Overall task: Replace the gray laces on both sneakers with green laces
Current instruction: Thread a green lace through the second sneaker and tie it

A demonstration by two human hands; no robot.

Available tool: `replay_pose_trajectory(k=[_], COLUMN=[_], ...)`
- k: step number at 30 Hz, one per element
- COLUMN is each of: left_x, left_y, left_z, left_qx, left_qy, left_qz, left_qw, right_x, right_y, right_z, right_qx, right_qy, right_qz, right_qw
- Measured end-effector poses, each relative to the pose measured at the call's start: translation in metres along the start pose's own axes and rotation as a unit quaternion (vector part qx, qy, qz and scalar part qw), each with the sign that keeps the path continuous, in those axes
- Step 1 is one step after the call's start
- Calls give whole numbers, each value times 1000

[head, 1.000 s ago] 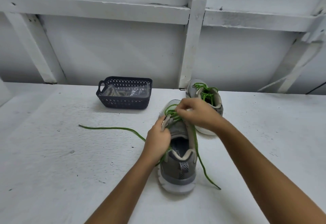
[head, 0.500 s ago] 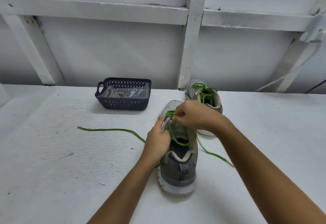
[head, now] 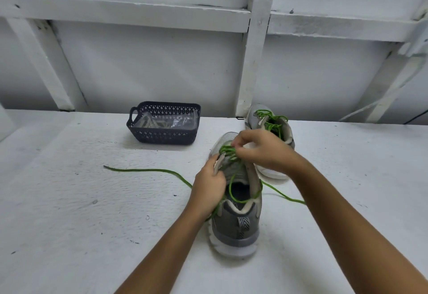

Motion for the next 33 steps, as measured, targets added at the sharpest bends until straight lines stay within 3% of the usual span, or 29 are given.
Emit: replay_pose_trajectory(k=[4,8,13,15,18,21,25,29,33], left_x=[-2,-3,-4,-2,-1,-1,0,2,0], left_y=[-1,-1,-2,-1,0,0,1,2,0], left_z=[0,-1,0,-1,0,-1,0,0,-1], left_qx=[-8,-10,-7,-4,-4,-7,-8,-8,-5], left_qy=[0,-4,3,6,3,3,-4,-6,-17], left_qz=[1,-1,2,2,4,9,8,7,19], left_qw=[1000,1000,1000,1000,1000,1000,1000,1000,1000], right_x=[3,6,4,9,6,3,4,2,3], right_y=[-17,-27,-15,-9,0,4,1,-8,-17], right_z=[-21,-27,-10,3,26,39,36,21,2], right_qx=[85,152,79,34,42,33,15,29,56], right_qy=[127,148,-74,-196,-347,-404,-380,-244,-175], right_qz=[19,25,-1,-10,3,0,-21,-12,-9], right_qw=[988,977,994,980,937,914,925,969,983])
Point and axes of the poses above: each hand's wrist, its own y-axis towards the middle knuckle, its own z-axis out of the palm, x = y × z, the point moved 4 cm from there along y, towards the middle knuckle, and after that the axes turned 9 degrees about -x, right-handed, at the moved point
